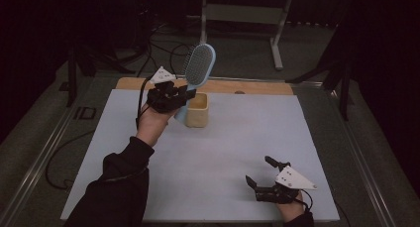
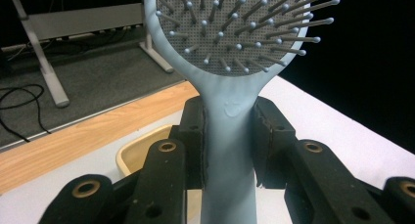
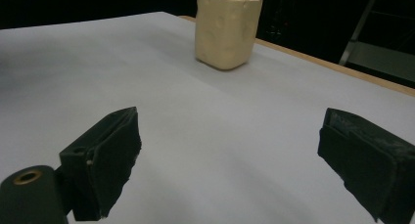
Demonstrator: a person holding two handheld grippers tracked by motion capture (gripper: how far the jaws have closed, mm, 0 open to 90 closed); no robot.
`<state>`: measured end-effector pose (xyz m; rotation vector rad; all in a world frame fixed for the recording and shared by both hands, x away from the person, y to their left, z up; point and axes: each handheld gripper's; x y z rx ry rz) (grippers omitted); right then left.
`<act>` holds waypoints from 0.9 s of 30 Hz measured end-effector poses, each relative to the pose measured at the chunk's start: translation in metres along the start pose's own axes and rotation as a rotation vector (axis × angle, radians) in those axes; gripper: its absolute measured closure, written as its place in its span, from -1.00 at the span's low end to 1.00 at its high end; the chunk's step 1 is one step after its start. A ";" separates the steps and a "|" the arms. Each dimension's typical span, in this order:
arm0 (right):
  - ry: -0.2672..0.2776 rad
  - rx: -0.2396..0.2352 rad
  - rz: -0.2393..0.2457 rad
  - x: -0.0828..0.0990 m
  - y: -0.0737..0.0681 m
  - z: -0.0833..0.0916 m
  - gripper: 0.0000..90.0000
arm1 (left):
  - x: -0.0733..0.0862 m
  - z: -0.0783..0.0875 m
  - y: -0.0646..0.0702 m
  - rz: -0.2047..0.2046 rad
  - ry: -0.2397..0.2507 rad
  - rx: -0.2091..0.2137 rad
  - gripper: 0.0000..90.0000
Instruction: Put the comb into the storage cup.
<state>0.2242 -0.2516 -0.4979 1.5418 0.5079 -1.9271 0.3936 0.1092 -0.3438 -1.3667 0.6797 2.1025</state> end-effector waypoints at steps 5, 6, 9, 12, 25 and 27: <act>0.004 0.002 -0.002 0.000 0.001 0.000 -0.81 | -0.003 -0.009 -0.003 -0.004 0.010 0.007 0.56; 0.004 0.001 -0.003 0.000 0.000 0.000 -0.81 | -0.004 -0.011 -0.004 0.000 0.015 0.010 0.56; 0.007 -0.001 -0.004 0.000 0.001 0.000 -0.82 | -0.005 -0.017 -0.005 -0.001 0.022 0.011 0.56; 0.010 -0.002 -0.005 0.000 0.001 0.000 -0.81 | -0.007 -0.022 -0.005 0.000 0.037 0.014 0.56; 0.005 -0.010 -0.015 0.001 0.002 0.000 -0.81 | -0.011 -0.044 -0.017 0.002 0.113 0.033 0.56; 0.006 -0.012 -0.017 0.001 0.002 0.000 -0.82 | -0.010 -0.046 -0.019 -0.014 0.135 0.030 0.56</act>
Point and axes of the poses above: each handheld gripper's, and its own axes: z roughly backward along the jaws, x roughly out of its underside, y roughly to its right, and after that the axes turned 3 degrees about y, right-handed
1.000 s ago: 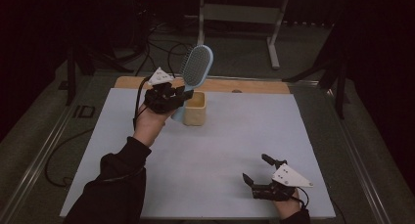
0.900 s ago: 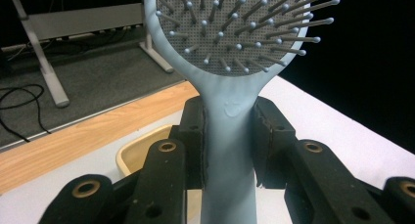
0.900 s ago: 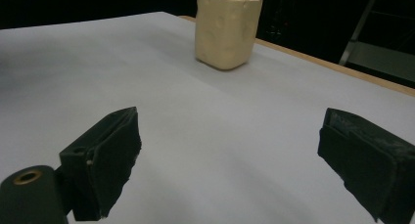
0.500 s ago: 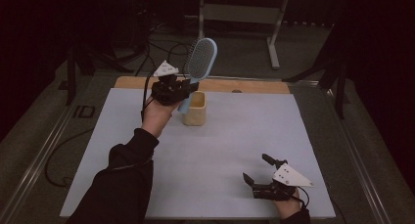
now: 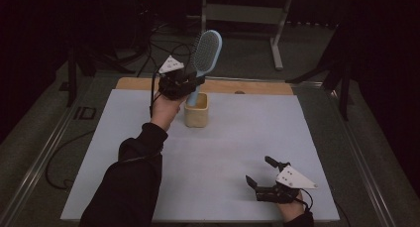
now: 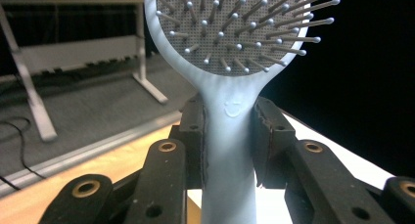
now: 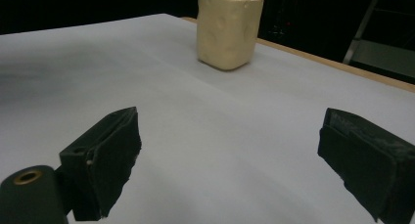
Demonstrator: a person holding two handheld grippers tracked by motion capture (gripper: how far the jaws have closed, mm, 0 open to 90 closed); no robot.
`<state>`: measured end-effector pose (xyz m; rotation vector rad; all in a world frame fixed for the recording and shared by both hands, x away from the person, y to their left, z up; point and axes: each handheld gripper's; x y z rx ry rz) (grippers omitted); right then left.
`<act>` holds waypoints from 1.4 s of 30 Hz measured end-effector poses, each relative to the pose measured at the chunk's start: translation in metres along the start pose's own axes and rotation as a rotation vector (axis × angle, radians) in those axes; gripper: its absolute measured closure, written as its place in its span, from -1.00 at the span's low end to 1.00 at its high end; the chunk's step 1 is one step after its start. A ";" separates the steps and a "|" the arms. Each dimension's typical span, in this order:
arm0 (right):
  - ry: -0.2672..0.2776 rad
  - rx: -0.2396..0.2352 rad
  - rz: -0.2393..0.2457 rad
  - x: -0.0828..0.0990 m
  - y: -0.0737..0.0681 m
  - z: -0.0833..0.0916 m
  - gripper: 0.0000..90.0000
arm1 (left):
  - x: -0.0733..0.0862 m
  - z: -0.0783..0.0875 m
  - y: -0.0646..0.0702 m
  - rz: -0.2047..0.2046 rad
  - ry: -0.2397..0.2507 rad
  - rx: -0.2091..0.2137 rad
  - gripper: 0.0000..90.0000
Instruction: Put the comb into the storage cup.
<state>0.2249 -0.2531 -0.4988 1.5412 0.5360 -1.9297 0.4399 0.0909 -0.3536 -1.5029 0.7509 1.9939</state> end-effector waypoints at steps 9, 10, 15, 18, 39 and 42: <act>0.001 -0.003 0.004 0.000 -0.001 0.000 -0.81 | 0.008 -0.005 -0.016 0.035 0.070 0.009 0.56; 0.002 -0.002 0.004 0.000 -0.001 -0.001 -0.81 | 0.009 -0.006 -0.017 0.031 0.075 0.006 0.56; -0.001 -0.002 0.002 0.000 -0.001 -0.001 -0.81 | 0.017 -0.010 -0.028 0.059 0.130 0.031 0.56; -0.001 -0.004 0.003 0.000 -0.001 -0.001 -0.82 | 0.022 -0.013 -0.032 0.089 0.162 0.037 0.56; 0.006 -0.009 -0.002 0.000 -0.001 0.000 -0.81 | 0.054 -0.038 -0.042 0.072 0.145 0.047 0.56; 0.007 -0.012 -0.004 0.000 -0.001 0.000 -0.81 | 0.059 -0.039 -0.045 0.085 0.153 0.035 0.56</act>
Point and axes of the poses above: each handheld gripper's, and its own axes: z roughly backward along the jaws, x roughly out of its underside, y roughly to its right, and after that the axes turned 3 degrees about y, right-handed
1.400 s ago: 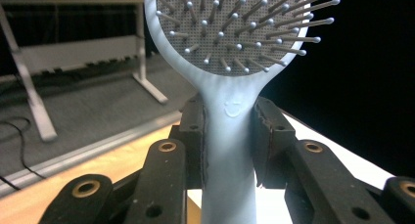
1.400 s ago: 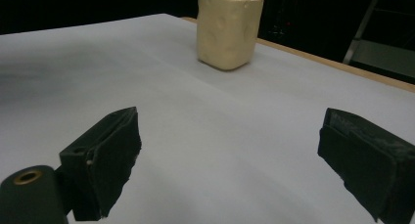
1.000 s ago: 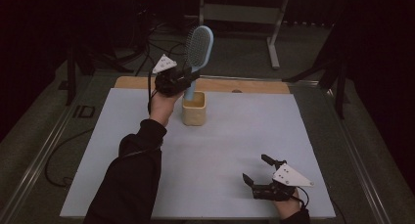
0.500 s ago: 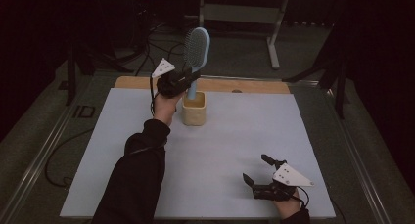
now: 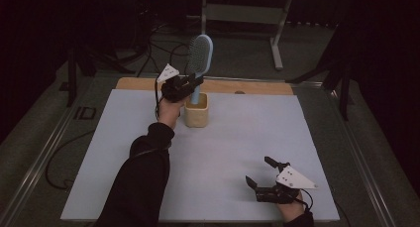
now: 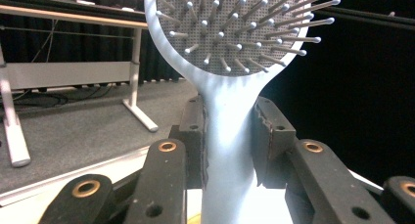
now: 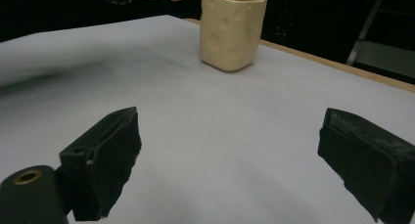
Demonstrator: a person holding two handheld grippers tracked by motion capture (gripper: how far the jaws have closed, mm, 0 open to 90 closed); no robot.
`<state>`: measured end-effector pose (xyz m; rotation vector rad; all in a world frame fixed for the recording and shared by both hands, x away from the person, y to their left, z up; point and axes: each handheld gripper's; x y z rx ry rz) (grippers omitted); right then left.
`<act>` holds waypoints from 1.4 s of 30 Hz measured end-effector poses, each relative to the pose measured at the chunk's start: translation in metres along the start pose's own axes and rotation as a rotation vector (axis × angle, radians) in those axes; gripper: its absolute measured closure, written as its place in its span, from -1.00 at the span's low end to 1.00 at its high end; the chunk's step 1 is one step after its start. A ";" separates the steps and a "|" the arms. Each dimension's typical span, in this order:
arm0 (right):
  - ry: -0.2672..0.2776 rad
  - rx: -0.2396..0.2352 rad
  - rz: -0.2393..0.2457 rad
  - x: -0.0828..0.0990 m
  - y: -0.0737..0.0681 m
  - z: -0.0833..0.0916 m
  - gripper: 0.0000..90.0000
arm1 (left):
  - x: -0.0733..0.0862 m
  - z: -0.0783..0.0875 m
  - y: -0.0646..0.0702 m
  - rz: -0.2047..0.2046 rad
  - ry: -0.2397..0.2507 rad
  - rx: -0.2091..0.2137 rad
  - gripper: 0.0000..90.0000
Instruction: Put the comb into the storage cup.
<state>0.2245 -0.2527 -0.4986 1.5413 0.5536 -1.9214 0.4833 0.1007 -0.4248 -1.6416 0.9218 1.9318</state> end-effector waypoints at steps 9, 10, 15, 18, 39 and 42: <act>-0.005 -0.003 -0.002 0.000 0.000 0.000 -0.81 | 0.014 -0.002 0.000 0.004 -0.007 -0.007 0.55; -0.005 -0.002 0.001 0.000 0.001 0.000 -0.81 | 0.016 -0.002 0.000 0.003 -0.011 -0.008 0.55; -0.009 -0.005 -0.002 0.000 0.000 0.000 -0.81 | 0.021 -0.001 0.002 0.002 -0.035 -0.038 0.55; -0.009 -0.005 0.000 0.000 0.000 -0.001 -0.81 | 0.023 -0.002 0.006 -0.014 -0.078 -0.107 0.55; -0.013 -0.013 0.001 0.001 -0.001 -0.002 -0.81 | 0.020 -0.001 0.014 0.006 -0.109 -0.119 -0.34; -0.014 -0.014 0.003 0.001 -0.001 -0.002 -0.81 | 0.015 0.002 0.016 0.001 -0.106 -0.109 -0.58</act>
Point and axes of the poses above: each handheld gripper's, and its own axes: z roughly backward along the jaws, x roughly out of its underside, y roughly to its right, and after that the axes turned 3 degrees about y, right-handed
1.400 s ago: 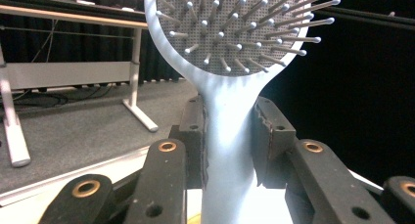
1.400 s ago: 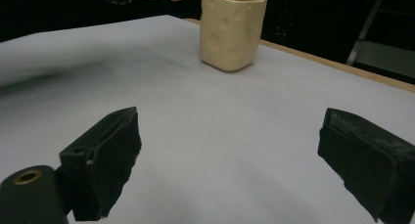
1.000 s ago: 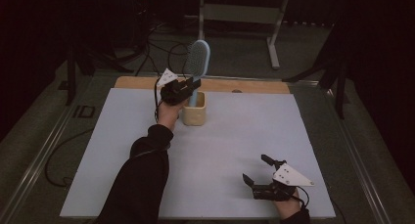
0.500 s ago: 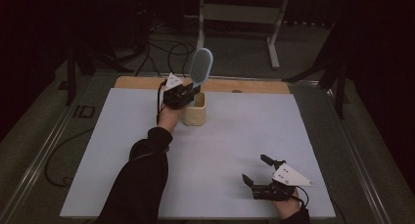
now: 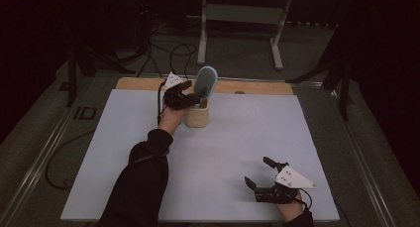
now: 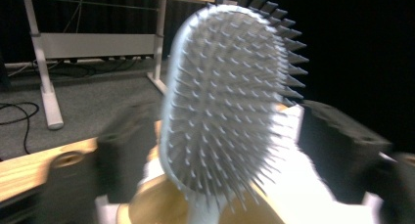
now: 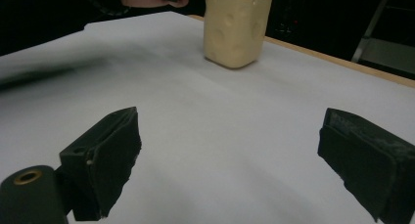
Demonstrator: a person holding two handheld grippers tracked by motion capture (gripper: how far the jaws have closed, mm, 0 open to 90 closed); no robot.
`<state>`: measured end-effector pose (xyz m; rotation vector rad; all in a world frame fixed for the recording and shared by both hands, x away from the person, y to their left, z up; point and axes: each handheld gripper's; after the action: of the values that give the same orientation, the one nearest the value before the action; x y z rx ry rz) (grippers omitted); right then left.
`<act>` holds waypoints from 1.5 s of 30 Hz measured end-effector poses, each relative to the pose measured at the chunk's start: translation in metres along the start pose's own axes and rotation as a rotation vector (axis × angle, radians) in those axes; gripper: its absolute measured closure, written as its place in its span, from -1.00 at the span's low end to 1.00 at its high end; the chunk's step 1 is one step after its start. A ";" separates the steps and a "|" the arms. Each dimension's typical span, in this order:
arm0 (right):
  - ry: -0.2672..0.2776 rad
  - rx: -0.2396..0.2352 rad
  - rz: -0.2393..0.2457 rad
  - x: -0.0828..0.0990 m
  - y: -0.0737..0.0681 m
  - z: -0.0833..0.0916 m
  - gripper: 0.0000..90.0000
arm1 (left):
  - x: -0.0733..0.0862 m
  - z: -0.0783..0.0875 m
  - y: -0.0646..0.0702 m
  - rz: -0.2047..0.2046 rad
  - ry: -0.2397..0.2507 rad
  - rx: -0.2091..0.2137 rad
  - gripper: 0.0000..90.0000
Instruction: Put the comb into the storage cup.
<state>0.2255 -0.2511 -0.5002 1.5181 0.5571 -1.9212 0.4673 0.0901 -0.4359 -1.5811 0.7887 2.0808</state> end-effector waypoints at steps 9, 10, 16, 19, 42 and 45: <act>0.000 0.006 0.002 -0.001 0.000 0.000 -0.81 | -0.002 0.006 0.000 -0.016 -0.025 0.067 -0.96; 0.000 0.005 0.001 -0.001 0.000 0.000 -0.81 | -0.002 0.006 0.000 -0.017 -0.029 0.068 -0.97; 0.003 0.010 -0.004 0.000 0.000 0.001 -0.81 | -0.006 0.008 0.001 -0.015 -0.043 0.089 -1.00; 0.004 0.014 -0.002 0.000 0.001 0.001 -0.81 | -0.008 0.010 0.001 -0.020 -0.044 0.092 -1.00; 0.009 0.012 -0.006 -0.001 0.001 0.001 -0.81 | -0.010 0.028 0.000 -0.073 -0.149 0.126 -1.00; 0.002 0.009 -0.003 -0.001 0.000 -0.001 -0.81 | -0.010 0.033 0.000 -0.082 -0.151 0.113 -1.00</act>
<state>0.2263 -0.2507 -0.4991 1.5260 0.5529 -1.9269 0.4461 0.1118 -0.4200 -1.3562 0.7600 2.0322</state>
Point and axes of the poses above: each handheld gripper's, and its own axes: z roughly backward along the jaws, x roughly out of its underside, y roughly to its right, and after that the axes turned 3 degrees about y, right-handed
